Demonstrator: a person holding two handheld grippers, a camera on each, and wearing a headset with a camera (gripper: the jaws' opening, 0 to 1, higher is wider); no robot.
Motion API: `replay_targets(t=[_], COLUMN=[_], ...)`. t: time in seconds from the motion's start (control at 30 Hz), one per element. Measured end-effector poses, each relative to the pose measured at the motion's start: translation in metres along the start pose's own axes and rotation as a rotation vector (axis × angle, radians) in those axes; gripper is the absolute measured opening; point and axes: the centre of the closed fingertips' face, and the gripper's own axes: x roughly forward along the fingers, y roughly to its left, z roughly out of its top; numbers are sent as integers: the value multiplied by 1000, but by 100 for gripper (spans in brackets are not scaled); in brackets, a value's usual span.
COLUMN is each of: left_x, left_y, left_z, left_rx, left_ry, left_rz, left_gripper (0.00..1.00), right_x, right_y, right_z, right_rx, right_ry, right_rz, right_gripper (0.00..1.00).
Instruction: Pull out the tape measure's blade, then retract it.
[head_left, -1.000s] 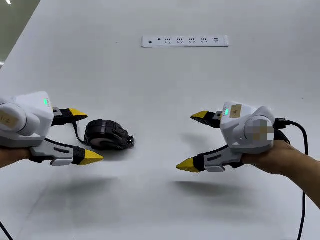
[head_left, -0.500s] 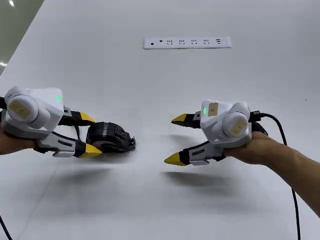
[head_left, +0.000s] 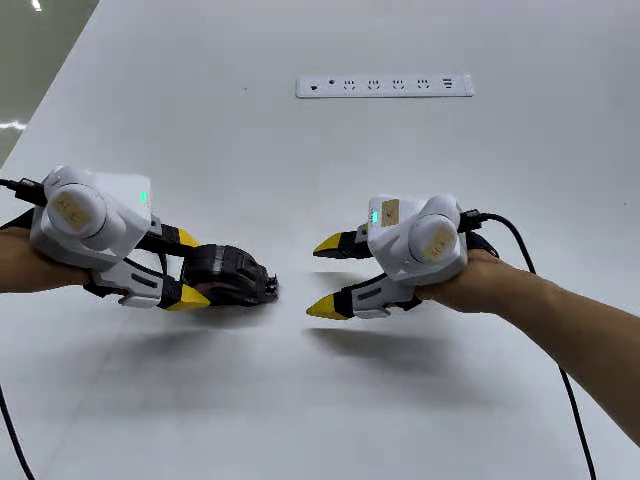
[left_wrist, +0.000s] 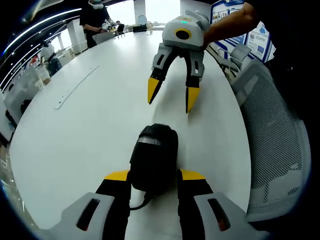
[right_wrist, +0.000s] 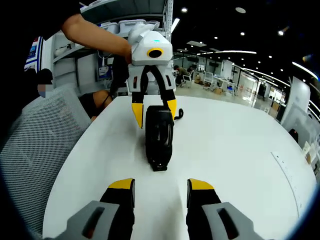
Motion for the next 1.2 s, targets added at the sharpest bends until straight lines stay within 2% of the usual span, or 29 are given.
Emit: replay_targets(t=[0.27,0.8,1.1,1.2], left_x=[3,4,4,4], left_y=[3,3,3,3], left_z=[-2,-2,-2,-2], left_rx=[6,5,-1,-4], left_ry=[12,-10,-11,-11], left_rz=[-12,-7,-9,-9], left_gripper=[27,25,25,25], right_x=[17,41,45,45], right_y=[0,3,3,3], right_z=[5,8,6,6], right_rx=[-23,-21,-23,-47], right_ry=[10,23,33,29], right_rz=[33,66,58,60], right_gripper=[30,17,12,11])
